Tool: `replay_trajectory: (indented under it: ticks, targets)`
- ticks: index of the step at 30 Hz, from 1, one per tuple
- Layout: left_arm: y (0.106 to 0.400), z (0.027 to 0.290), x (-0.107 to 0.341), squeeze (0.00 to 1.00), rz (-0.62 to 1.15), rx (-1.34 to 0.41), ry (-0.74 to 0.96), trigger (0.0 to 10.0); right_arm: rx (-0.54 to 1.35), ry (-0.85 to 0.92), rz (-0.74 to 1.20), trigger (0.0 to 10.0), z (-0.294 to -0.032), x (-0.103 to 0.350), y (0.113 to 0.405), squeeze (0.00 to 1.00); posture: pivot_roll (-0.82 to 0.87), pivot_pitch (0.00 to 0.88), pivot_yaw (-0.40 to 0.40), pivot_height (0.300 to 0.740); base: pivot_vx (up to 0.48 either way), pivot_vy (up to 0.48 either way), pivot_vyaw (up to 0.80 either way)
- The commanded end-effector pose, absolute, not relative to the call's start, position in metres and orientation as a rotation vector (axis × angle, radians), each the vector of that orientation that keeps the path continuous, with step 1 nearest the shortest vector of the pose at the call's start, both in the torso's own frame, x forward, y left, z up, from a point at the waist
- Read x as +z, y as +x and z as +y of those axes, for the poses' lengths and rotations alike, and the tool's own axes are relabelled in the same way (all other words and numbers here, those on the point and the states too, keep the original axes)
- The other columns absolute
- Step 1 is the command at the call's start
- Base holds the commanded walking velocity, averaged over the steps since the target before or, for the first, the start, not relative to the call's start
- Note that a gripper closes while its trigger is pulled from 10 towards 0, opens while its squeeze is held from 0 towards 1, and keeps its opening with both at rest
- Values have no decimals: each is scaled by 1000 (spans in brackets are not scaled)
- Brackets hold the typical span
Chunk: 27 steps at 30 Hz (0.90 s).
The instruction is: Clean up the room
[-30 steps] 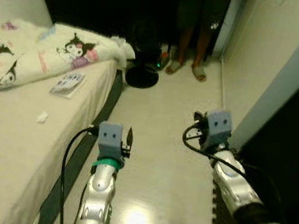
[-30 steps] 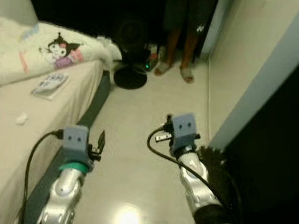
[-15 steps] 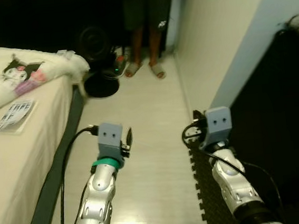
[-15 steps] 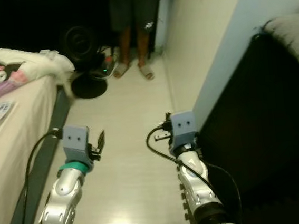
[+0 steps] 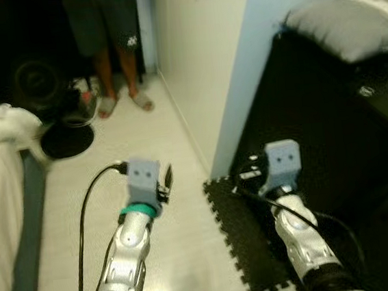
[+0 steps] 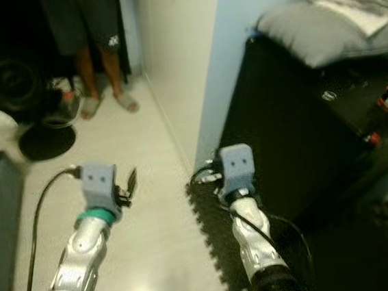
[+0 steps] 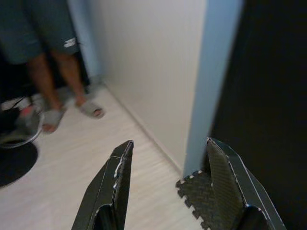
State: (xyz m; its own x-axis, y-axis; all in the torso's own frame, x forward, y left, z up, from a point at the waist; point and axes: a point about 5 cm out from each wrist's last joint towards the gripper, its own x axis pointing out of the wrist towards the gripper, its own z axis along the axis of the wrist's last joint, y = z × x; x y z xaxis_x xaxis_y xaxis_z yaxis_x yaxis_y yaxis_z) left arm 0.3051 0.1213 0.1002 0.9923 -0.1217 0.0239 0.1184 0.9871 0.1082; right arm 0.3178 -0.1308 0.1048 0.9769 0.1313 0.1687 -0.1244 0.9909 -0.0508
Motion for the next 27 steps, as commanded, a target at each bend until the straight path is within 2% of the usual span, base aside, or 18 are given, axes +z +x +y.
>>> replay_trajectory:
  ticks: [1,16,19,22,25,27]
  targets:
    - [303,126,93,0,3,-107,111,10000,140,-37,-141,10000,-127,97,315,0,-42,27,1,740,285,0,-569]
    - [301,127,91,0,9,-106,117,10000,150,-35,-154,10000,-124,99,314,0,-39,29,2,740,272,0,-54]
    - [299,129,87,0,24,-102,127,10000,156,-37,-155,10000,-123,99,314,0,-36,31,2,740,0,0,0]
    - [292,137,68,0,107,-104,155,10000,167,-66,-137,10000,-118,95,313,0,-34,31,3,740,0,0,0]
    - [292,137,68,0,107,-104,155,10000,167,-66,-137,10000,-118,95,313,0,-34,31,3,740,0,0,0]
    - [282,146,44,0,208,-98,172,10000,170,-108,-103,10000,-114,84,310,0,-32,29,2,740,0,0,0]
